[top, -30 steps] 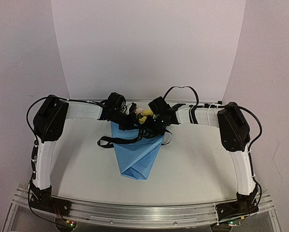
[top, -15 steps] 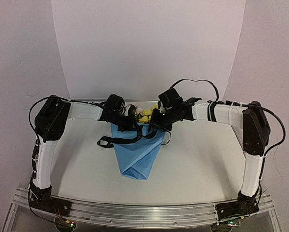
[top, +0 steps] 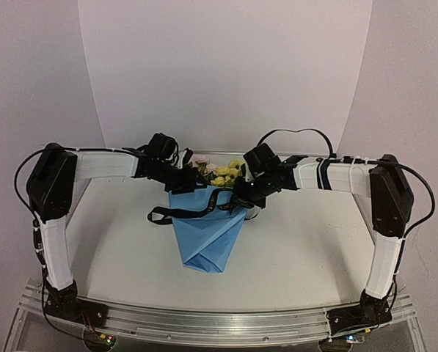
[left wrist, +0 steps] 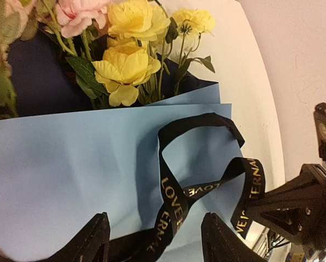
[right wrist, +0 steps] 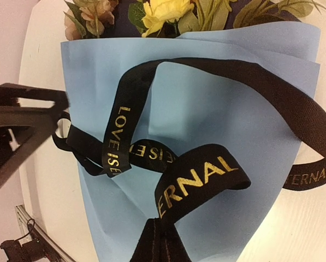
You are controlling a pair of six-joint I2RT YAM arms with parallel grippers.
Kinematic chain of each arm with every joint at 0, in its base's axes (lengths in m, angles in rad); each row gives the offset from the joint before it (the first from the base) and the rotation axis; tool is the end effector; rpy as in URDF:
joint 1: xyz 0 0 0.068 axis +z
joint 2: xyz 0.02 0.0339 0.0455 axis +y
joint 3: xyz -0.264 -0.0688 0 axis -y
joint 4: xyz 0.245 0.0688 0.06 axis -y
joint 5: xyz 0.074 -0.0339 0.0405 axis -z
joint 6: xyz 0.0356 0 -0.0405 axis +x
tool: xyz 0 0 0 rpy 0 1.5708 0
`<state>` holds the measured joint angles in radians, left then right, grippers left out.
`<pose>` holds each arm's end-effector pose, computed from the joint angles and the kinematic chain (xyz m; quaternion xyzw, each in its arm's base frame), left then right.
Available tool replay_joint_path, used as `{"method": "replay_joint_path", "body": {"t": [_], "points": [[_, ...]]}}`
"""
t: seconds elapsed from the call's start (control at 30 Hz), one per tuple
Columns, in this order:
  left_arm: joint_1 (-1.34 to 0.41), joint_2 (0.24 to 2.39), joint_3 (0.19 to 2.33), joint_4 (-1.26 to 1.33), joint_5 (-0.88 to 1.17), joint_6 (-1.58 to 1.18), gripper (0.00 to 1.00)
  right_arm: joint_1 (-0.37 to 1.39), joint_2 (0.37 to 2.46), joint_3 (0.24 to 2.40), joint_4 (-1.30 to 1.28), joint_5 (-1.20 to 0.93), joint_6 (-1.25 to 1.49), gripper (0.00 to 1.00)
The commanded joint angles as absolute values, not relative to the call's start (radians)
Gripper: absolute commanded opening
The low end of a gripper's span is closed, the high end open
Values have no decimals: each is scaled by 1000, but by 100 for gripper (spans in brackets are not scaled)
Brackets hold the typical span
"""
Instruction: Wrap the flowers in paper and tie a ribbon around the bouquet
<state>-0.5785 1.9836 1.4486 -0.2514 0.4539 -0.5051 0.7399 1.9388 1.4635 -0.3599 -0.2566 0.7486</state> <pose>0.3617 -0.2548 0.2070 0.1190 0.8966 -0.3702 0.2119 0.3137 0.2986 0.2207 -0.0420 0.9256 0.3294 0.1814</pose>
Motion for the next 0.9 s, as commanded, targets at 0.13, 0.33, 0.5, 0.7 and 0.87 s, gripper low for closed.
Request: {"method": "replay_joint_path", "body": {"t": [0.13,0.33,0.5,0.7,0.87], "points": [[-567,1747,1222,-376,189,-471,46,735,1866,1447,-353,-261,725,0],[-568,1728,1109,-378,125,-472,40,735,1862,1443,-353,-261,721,0],[-567,1744,1091,-377,105,-453,47,735,1861,1441,-353,-254,720,0],[-572,1807,1149,-386,78,-392,49,735,1867,1448,-353,-253,719,0],[-582,1887,1231,-438,20,-336,45,735,1866,1451,-352,-253,719,0]]}}
